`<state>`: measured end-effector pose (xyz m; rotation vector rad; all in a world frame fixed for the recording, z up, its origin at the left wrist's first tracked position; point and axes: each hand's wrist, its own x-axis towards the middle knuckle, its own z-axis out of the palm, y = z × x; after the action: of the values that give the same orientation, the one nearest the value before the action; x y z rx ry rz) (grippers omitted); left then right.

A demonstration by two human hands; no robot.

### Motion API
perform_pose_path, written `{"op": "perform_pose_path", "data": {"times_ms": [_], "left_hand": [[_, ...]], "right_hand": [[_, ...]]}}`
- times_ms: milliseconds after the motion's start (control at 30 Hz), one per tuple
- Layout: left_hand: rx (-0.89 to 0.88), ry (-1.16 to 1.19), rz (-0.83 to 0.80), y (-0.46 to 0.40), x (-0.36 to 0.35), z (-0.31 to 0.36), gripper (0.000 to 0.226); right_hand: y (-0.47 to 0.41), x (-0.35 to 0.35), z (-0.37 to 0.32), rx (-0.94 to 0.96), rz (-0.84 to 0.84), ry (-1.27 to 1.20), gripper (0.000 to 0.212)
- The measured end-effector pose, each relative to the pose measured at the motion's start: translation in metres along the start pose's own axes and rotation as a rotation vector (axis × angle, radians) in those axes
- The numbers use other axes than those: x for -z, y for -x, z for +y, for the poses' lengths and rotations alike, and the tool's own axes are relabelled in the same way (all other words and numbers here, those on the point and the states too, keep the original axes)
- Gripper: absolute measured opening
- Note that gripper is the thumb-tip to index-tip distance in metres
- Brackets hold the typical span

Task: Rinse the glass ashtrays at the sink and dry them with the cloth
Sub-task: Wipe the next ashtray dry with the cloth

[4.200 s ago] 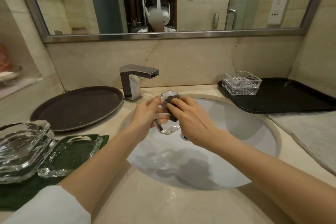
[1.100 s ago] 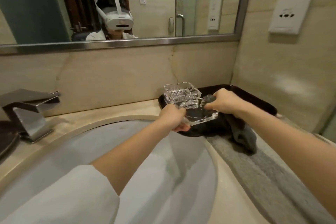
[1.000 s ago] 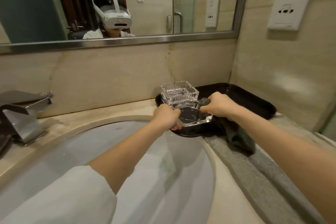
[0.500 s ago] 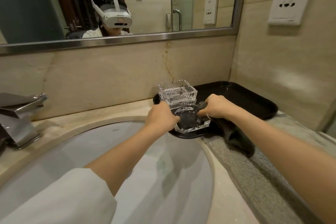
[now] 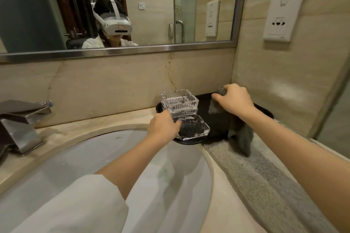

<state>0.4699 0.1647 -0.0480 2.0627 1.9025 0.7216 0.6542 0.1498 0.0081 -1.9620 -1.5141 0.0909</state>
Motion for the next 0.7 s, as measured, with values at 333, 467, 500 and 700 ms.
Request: {"op": "perform_pose_path", "data": {"times_ms": [333,467,500,700], "left_hand": [[-0.178,0.431,0.036,0.049,0.085,-0.025,0.013],[-0.192,0.444,-0.012,0.090,0.129,-0.056,0.013],[-0.187,0.427,-0.007,0.101,0.139,-0.066,0.012],[-0.054,0.362,0.096,0.164,0.181,-0.141,0.018]], "right_hand": [[0.069,0.011,-0.078,0.174,-0.203,-0.471,0.021],[0.112,0.015,-0.133,0.296,-0.349,-0.662,0.028],[0.125,0.013,-0.145,0.312,-0.396,-0.698,0.029],[0.191,-0.041,-0.206,0.342,-0.578,-0.759,0.032]]}}
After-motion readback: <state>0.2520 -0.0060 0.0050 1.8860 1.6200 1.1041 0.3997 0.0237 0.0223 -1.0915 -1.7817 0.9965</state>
